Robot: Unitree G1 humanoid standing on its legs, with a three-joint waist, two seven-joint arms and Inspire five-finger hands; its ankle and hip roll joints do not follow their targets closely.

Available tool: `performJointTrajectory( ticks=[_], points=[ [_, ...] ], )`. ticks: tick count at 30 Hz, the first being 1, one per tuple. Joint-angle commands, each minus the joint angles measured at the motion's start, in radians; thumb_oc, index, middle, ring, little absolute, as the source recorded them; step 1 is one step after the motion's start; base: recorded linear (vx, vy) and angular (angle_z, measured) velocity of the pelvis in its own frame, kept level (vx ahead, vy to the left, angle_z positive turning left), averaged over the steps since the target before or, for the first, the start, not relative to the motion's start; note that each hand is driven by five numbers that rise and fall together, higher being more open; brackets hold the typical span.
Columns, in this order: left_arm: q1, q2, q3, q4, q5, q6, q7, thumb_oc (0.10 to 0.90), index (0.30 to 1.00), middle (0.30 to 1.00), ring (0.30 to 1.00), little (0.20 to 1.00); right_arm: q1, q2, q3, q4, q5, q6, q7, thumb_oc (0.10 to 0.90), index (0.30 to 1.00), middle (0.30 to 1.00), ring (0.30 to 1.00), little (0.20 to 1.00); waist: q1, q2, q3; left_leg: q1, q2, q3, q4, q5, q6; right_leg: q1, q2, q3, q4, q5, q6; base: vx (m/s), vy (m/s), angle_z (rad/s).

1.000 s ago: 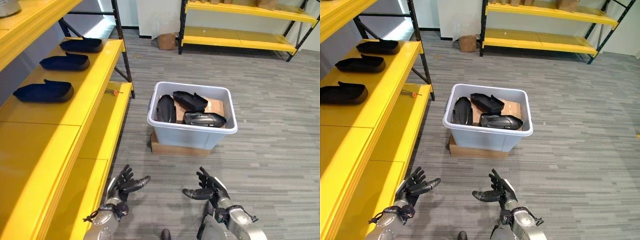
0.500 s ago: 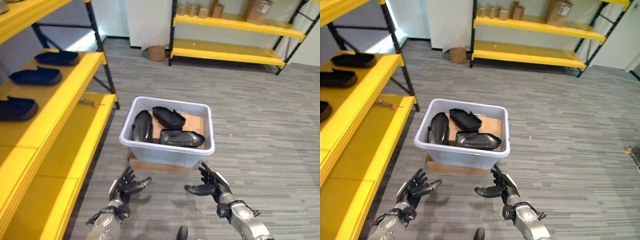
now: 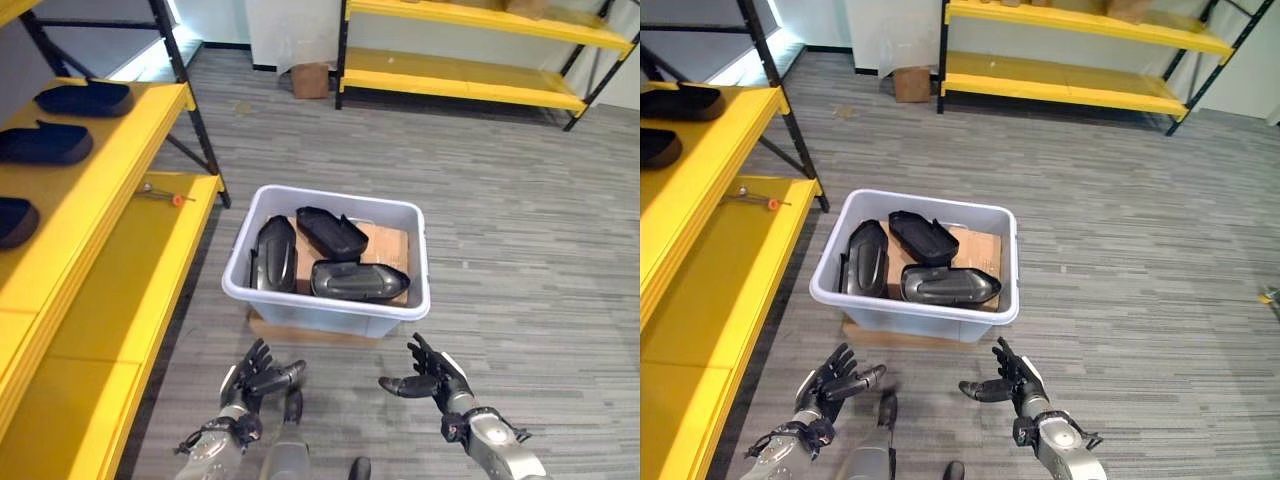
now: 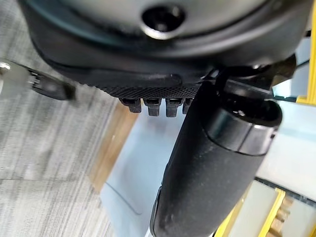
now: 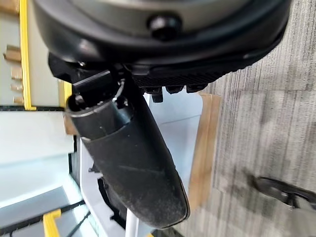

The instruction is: Move parts from the plastic box to the shelf.

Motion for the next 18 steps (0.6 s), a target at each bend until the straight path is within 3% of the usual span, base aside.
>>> performJointTrajectory(
  ticks=[1,7,10,13,15,17,18],
  points=[
    [-0.030,0.060,0.003,-0.104,0.017,-0.074,-0.021,0.900,1.000,1.000,1.000,1.000,-0.024,0.009,-0.038,-0.094,-0.002,-0.074,0.023,0.900,1.000,1.000,1.000,1.000,0.022,-0.035,-0.096,0.024,-0.025,0.013,0.021,-0.075,-0.005,-0.035,-0.138,-0.021,0.063,-0.008,0.091,0.11,0.124,-0.31],
    [-0.037,0.074,0.010,-0.112,0.013,-0.073,-0.007,0.900,1.000,1.000,1.000,1.000,-0.048,0.024,-0.025,-0.095,-0.017,-0.068,0.025,0.900,1.000,1.000,1.000,1.000,0.030,-0.050,-0.104,0.032,-0.065,0.030,0.054,-0.141,0.033,-0.062,-0.187,-0.007,0.116,0.002,0.124,0.13,0.186,-0.04],
    [-0.049,0.082,0.008,-0.114,0.014,-0.074,-0.001,0.900,1.000,1.000,1.000,1.000,-0.067,0.034,-0.013,-0.089,-0.025,-0.066,0.030,0.900,1.000,1.000,1.000,1.000,0.031,-0.051,-0.098,0.052,-0.091,0.033,0.073,-0.182,0.064,-0.102,-0.221,0.002,0.210,0.037,0.145,0.13,0.191,-0.17],
    [-0.058,0.091,0.003,-0.117,0.025,-0.070,0.005,0.900,1.000,1.000,1.000,1.000,-0.062,0.044,-0.006,-0.087,-0.025,-0.063,0.038,0.900,1.000,1.000,1.000,1.000,0.014,-0.046,-0.077,0.081,-0.111,0.029,0.086,-0.206,0.094,-0.163,-0.236,0.031,0.390,0.095,0.159,0.10,0.159,-0.07],
    [-0.059,0.097,0.000,-0.118,0.032,-0.070,0.002,0.900,1.000,1.000,1.000,1.000,-0.055,0.045,-0.005,-0.089,-0.023,-0.062,0.041,0.900,1.000,1.000,1.000,1.000,-0.002,-0.032,-0.066,0.097,-0.110,0.023,0.085,-0.209,0.105,-0.210,-0.232,0.044,0.484,0.144,0.159,0.08,0.143,0.08],
    [-0.063,0.099,-0.004,-0.120,0.036,-0.069,0.000,0.900,1.000,1.000,1.000,1.000,-0.050,0.044,-0.008,-0.095,-0.026,-0.062,0.039,0.900,1.000,1.000,1.000,1.000,-0.012,-0.023,-0.054,0.110,-0.109,0.020,0.084,-0.211,0.111,-0.234,-0.226,0.051,0.544,0.150,0.155,0.10,0.118,0.08],
    [-0.062,0.097,-0.009,-0.124,0.046,-0.067,-0.004,0.900,1.000,1.000,1.000,1.000,-0.034,0.047,-0.017,-0.105,-0.037,-0.062,0.030,0.900,1.000,1.000,1.000,1.000,-0.028,-0.006,-0.051,0.136,-0.106,0.025,0.075,-0.222,0.115,-0.271,-0.242,0.041,0.582,0.157,0.148,0.10,0.079,0.13]
  ],
)
